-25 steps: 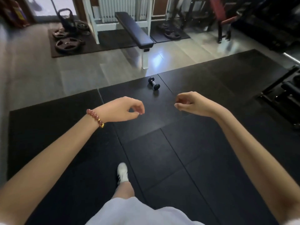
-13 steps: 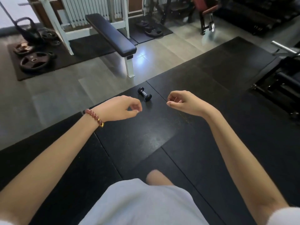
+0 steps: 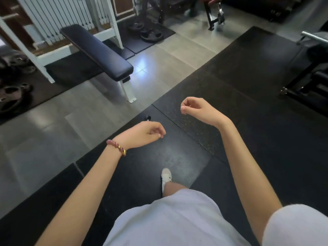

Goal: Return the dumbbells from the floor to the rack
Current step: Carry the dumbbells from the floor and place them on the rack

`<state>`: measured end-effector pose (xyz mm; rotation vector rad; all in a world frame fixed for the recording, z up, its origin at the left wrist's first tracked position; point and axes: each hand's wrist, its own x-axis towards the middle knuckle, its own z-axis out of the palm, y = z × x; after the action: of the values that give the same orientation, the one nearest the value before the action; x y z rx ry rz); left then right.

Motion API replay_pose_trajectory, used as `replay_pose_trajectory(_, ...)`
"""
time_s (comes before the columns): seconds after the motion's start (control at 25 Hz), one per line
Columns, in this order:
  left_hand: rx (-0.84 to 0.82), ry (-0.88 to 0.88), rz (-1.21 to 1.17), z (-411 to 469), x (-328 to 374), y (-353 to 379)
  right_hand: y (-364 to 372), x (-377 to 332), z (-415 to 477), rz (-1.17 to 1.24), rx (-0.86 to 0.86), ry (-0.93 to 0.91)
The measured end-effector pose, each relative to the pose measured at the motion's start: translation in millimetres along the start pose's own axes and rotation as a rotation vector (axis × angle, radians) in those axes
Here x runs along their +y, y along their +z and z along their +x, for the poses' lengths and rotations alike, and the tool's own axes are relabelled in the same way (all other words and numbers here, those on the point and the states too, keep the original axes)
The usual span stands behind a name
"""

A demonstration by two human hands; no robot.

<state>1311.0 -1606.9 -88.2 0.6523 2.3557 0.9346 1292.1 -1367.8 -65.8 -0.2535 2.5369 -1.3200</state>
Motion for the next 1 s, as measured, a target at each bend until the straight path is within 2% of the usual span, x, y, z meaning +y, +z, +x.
replay_pose_trajectory(0.12, -0.032, -0.079, 0.052, 71.9, -26.1, -53.1, -33.6, 3.4, 96.6, -0.017, 0.008, 0.048)
replay_pose_trajectory(0.28, 0.003, -0.134, -0.052, 134.0, -78.0, -126.4, -39.4, 1.8, 221.3, 0.007, -0.105, 0.07)
replay_pose_trajectory(0.44, 0.027, -0.207, -0.076, 188.7, -148.9, -195.3, -15.2, 7.9, 346.6, 0.146, -0.109, 0.103)
replay_pose_trajectory(0.6, 0.017, -0.234, -0.036, 254.7, -219.4, -243.8, 26.5, 53.1, 464.5, 0.272, -0.098, 0.231)
replay_pose_trajectory(0.8, 0.018, -0.201, 0.101, 357.0, -318.2, -243.1, 111.5, 186.7, 587.5, 0.288, -0.134, 0.528)
replay_pose_trajectory(1.0, -0.147, -0.173, 0.273, 435.7, -448.3, -159.3, 222.3, 383.4, 636.3, 0.117, -0.105, 0.741)
